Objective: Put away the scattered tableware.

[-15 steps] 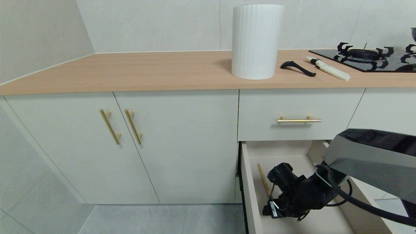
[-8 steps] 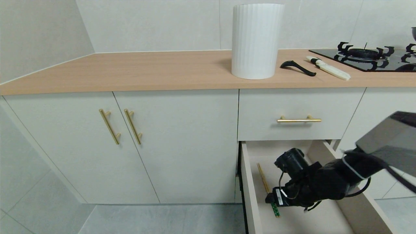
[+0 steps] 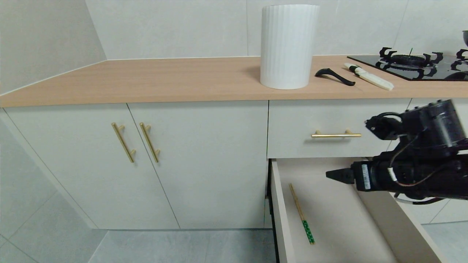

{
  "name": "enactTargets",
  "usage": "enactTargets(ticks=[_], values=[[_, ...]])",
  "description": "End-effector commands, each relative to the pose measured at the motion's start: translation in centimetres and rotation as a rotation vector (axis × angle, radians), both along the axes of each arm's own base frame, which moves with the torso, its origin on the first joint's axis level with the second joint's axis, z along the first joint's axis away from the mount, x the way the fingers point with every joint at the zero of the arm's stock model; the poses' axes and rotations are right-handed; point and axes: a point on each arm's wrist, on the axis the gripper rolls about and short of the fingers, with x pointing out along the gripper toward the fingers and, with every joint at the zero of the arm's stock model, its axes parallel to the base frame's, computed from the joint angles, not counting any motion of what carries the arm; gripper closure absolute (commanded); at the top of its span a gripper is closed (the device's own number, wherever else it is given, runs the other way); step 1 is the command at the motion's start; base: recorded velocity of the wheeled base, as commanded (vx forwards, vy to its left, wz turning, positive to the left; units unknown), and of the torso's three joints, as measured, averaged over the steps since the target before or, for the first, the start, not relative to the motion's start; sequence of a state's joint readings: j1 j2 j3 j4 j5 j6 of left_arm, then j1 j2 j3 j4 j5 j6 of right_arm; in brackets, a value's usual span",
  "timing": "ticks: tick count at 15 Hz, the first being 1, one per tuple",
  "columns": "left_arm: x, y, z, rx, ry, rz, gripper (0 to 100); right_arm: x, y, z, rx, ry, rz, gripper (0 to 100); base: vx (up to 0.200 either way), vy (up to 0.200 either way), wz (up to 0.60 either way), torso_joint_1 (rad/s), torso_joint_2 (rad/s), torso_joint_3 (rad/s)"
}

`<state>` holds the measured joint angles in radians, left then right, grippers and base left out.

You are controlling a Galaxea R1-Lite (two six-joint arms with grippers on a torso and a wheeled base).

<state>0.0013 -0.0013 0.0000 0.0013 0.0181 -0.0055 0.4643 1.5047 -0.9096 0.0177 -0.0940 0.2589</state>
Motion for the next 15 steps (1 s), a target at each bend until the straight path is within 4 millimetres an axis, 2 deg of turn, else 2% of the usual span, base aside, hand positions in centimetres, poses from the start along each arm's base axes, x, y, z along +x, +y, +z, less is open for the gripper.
enactTargets(ticks=[1,9,13,15], values=[[0.0,0.0,0.0,-0.001,0.002,0.001,0,-2.1,-2.3,3.0,0.037,-0.125,-0.034,0,0.0,0.0,0.0,0.0,0.0,0.0],[0.0,0.0,0.0,-0.001,0.002,0.001,0,-2.0,-2.4,2.8,0.015,-0.121,-0.031,0,0.0,0.0,0.0,0.0,0.0,0.0],[0.0,0.0,0.0,-0.001,0.002,0.001,0,-1.9,-2.4,2.2,-0.01,-0.109,-0.021,0,0.0,0.0,0.0,0.073,-0.24,-0.254],[0.0,0.0,0.0,-0.001,0.002,0.001,0,-1.8,-2.3,2.1,-0.016,-0.102,-0.019,0,0.0,0.0,0.0,0.137,-0.52,-0.317]])
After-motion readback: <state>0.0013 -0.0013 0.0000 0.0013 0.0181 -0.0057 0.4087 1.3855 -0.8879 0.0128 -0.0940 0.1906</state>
